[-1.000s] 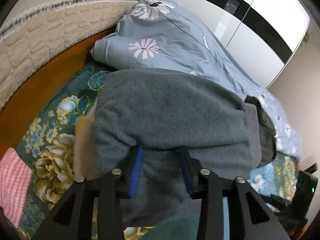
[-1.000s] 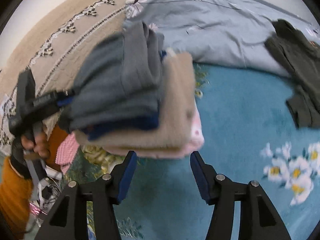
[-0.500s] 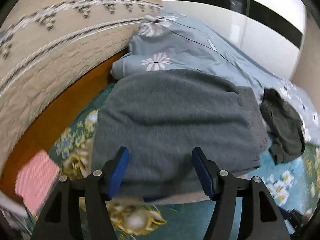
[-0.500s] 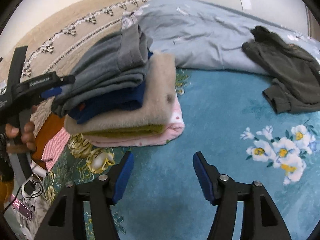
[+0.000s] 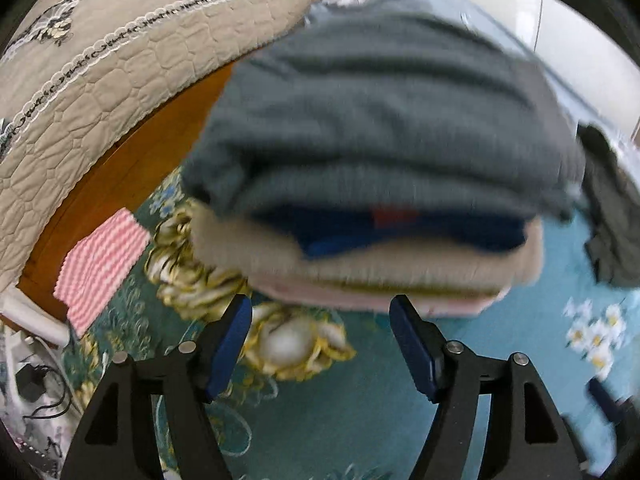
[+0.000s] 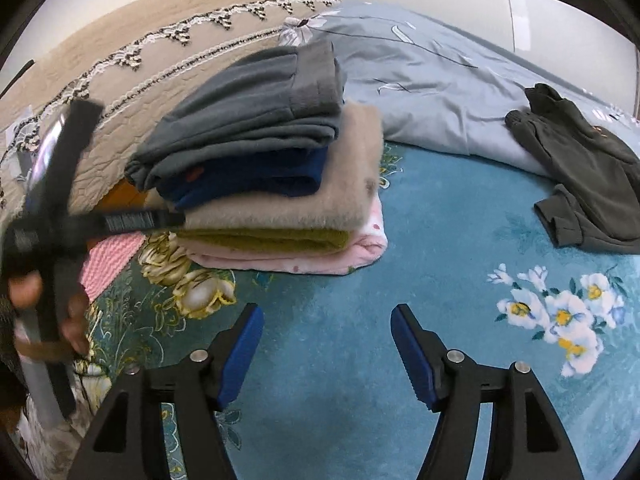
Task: Fold clothes
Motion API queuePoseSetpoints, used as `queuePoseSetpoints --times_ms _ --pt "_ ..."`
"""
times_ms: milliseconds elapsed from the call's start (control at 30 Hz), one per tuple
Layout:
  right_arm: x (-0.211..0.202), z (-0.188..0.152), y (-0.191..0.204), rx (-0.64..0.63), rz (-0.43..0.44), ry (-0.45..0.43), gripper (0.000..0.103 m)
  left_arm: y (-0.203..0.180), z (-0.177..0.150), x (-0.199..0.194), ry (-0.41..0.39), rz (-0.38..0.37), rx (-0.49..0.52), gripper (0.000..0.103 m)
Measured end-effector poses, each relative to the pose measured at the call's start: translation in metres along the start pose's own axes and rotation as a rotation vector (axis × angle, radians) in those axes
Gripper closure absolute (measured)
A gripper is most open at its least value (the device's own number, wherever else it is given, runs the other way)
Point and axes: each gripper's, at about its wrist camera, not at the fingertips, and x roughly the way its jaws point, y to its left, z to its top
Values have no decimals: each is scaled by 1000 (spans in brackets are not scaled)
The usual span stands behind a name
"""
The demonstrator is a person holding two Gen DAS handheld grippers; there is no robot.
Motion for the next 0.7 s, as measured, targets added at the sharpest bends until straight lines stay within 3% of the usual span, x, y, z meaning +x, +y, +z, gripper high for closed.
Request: queuePoseSetpoints --times_ms 133,267,400,700 --pt "-3 -2 0 -1 -13 0 23 -9 -21 7 24 41 -2 31" --pt "-8 -3 3 -16 -13 -10 20 -12 -42 5 -9 43 -64 31" --pt "-10 -4 7 -30 -11 -14 7 -24 -56 1 -41 60 -19 31" --pt "-8 -5 9 -41 -19 -16 0 -37 -65 -1 -22 49 6 31"
